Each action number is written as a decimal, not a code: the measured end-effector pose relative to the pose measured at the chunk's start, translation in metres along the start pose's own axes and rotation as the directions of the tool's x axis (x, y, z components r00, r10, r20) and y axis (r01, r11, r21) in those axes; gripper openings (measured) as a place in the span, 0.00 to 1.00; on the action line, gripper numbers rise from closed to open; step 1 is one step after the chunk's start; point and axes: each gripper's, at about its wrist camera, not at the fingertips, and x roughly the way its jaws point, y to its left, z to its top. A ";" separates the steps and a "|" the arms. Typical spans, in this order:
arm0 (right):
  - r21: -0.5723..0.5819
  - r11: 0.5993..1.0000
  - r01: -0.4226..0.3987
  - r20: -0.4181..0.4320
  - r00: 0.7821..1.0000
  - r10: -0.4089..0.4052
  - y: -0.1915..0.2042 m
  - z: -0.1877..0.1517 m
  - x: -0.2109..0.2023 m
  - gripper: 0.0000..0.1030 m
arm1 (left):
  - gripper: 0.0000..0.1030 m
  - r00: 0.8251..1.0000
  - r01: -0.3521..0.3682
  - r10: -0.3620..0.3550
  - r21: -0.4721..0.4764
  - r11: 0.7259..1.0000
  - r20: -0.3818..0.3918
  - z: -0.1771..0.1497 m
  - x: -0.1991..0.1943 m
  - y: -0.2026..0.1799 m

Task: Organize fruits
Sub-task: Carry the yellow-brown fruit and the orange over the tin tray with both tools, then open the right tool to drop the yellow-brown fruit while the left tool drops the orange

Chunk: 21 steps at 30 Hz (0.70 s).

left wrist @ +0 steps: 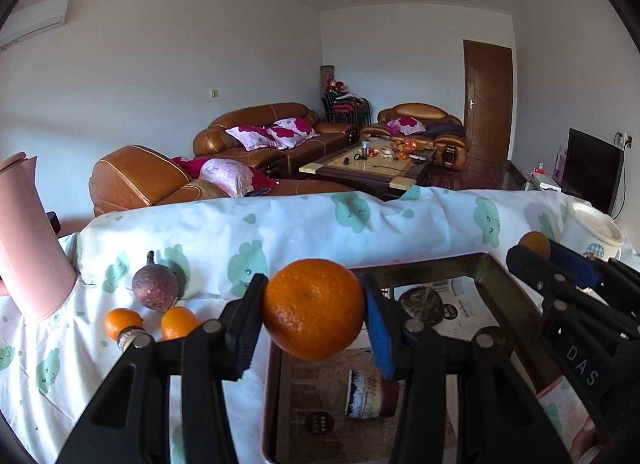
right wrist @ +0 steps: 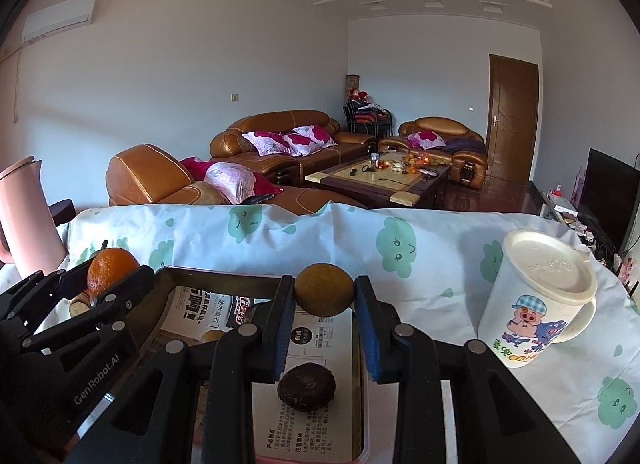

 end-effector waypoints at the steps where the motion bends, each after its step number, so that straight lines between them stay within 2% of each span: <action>1: 0.004 1.000 -0.010 -0.014 1.000 0.010 0.000 -0.001 0.003 0.31 | 0.47 1.000 0.003 -0.003 0.004 1.000 -0.011 -0.001 0.003 -0.001; 5: -0.002 0.999 -0.040 -0.063 0.997 0.040 0.004 -0.004 0.017 0.31 | 0.47 0.999 0.009 -0.009 0.002 1.000 -0.052 -0.003 0.012 -0.002; 10: -0.046 0.996 -0.072 -0.118 0.991 0.066 0.016 -0.011 0.028 0.31 | 0.47 0.998 0.011 -0.012 -0.013 1.000 -0.065 -0.004 0.014 0.001; 21: -0.064 0.982 -0.177 -0.134 0.977 0.167 0.023 -0.012 0.029 0.32 | 0.48 0.999 -0.006 0.006 0.005 1.000 -0.041 -0.006 0.008 -0.001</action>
